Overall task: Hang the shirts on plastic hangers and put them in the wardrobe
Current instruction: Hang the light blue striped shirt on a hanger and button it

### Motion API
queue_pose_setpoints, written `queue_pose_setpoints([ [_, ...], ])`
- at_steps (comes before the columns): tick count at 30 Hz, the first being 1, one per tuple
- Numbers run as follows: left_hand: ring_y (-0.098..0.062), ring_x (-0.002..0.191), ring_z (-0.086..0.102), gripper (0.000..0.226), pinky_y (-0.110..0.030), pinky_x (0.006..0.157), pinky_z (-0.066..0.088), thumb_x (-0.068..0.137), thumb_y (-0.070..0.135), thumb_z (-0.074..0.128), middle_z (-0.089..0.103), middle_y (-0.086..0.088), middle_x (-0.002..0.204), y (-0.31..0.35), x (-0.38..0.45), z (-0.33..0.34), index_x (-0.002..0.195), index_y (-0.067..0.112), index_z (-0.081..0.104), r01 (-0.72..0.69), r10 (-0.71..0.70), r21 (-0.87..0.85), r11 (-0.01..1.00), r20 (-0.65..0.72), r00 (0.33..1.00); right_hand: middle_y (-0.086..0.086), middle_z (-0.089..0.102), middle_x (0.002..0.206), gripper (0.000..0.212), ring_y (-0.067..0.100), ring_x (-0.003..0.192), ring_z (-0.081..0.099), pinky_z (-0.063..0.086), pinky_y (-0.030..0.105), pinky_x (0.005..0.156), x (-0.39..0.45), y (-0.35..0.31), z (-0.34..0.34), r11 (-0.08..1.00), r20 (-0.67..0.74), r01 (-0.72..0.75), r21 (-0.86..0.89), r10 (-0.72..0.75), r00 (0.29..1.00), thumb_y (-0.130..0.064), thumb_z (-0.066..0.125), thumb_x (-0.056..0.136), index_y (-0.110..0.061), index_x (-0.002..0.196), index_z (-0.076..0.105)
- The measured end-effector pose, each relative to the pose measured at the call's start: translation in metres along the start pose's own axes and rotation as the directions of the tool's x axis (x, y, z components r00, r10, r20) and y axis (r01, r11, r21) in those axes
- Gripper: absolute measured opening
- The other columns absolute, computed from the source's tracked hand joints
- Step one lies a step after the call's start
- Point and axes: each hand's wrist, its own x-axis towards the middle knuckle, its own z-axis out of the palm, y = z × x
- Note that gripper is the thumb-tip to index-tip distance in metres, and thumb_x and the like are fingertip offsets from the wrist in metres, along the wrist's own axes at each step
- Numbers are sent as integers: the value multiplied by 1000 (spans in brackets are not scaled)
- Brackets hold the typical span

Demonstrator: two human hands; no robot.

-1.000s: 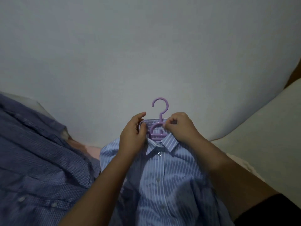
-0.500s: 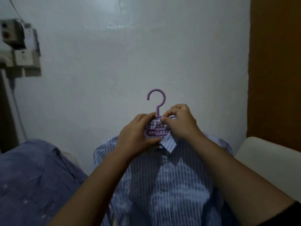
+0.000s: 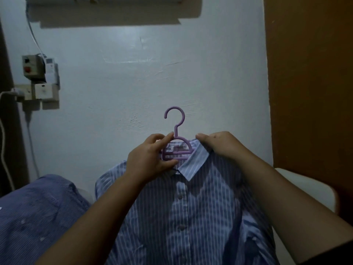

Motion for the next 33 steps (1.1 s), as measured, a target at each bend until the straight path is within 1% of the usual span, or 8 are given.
queue_pose_setpoints([
  [5, -9, 100, 54, 80, -26, 75, 47, 76, 50, 73, 50, 6, 130, 5, 11, -16, 145, 38, 35, 83, -82, -37, 996, 32, 996, -3, 67, 87, 12, 9, 84, 59, 45, 5, 68, -13, -2, -4, 939, -136, 240, 248, -211, 968, -26, 64, 88, -17, 92, 70],
  [9, -11, 96, 54, 79, -32, 79, 49, 74, 45, 77, 54, 3, 119, -3, 18, -31, 143, 35, 39, 119, -121, -103, 988, -14, 993, 0, 68, 110, 28, 22, 106, 61, 41, 45, 103, -9, 13, -23, 995, -173, 104, 4, -102, 980, -38, 55, 92, -18, 104, 71],
  [13, -17, 97, 57, 81, -37, 84, 49, 69, 35, 84, 56, 0, 113, -17, 21, -38, 140, 29, 47, 139, -154, -191, 972, -65, 986, 4, 69, 89, 18, 13, 76, 63, 52, 24, 75, -19, 28, -43, 959, -150, 3, 283, 41, 988, -17, 66, 86, -6, 100, 71],
  [17, -17, 97, 54, 82, -35, 87, 47, 70, 34, 83, 53, 0, 110, -20, 23, -37, 142, 27, 44, 161, -176, -226, 961, -49, 983, 8, 68, 80, 10, 22, 77, 65, 57, 31, 79, -24, 27, -38, 683, -259, 100, 723, 134, 956, 2, 69, 78, -5, 85, 69],
  [22, -15, 95, 52, 80, -25, 80, 40, 74, 29, 81, 50, 1, 107, -24, 22, -39, 143, 24, 41, 161, -188, -248, 955, -91, 978, 5, 69, 90, 11, 22, 86, 64, 53, 36, 80, -26, 33, -50, 577, -80, -19, 817, 146, 986, -18, 59, 91, -11, 93, 67],
  [25, -13, 95, 51, 80, -24, 80, 40, 73, 27, 81, 50, 2, 107, -32, 20, -42, 143, 23, 42, 172, -206, -259, 950, -108, 973, 9, 68, 94, 26, 24, 89, 64, 50, 34, 73, -28, 44, -57, 665, 126, -248, 705, 227, 966, -26, 53, 95, -4, 97, 66],
  [28, -14, 95, 51, 80, -26, 81, 40, 73, 26, 82, 51, 0, 109, -41, 18, -43, 143, 24, 42, 189, -219, -241, 952, -103, 970, 11, 66, 90, 12, 24, 80, 61, 49, 34, 71, -27, 49, -55, 792, 51, -228, 566, 243, 969, -16, 63, 88, -5, 87, 66],
  [33, -14, 96, 50, 81, -28, 83, 41, 74, 27, 81, 49, -1, 109, -44, 20, -49, 144, 26, 41, 205, -229, -204, 957, -104, 968, 11, 66, 78, 6, 23, 65, 62, 57, 27, 54, -26, 45, -47, 645, -133, -99, 758, 301, 944, -1, 67, 81, -5, 86, 66],
])
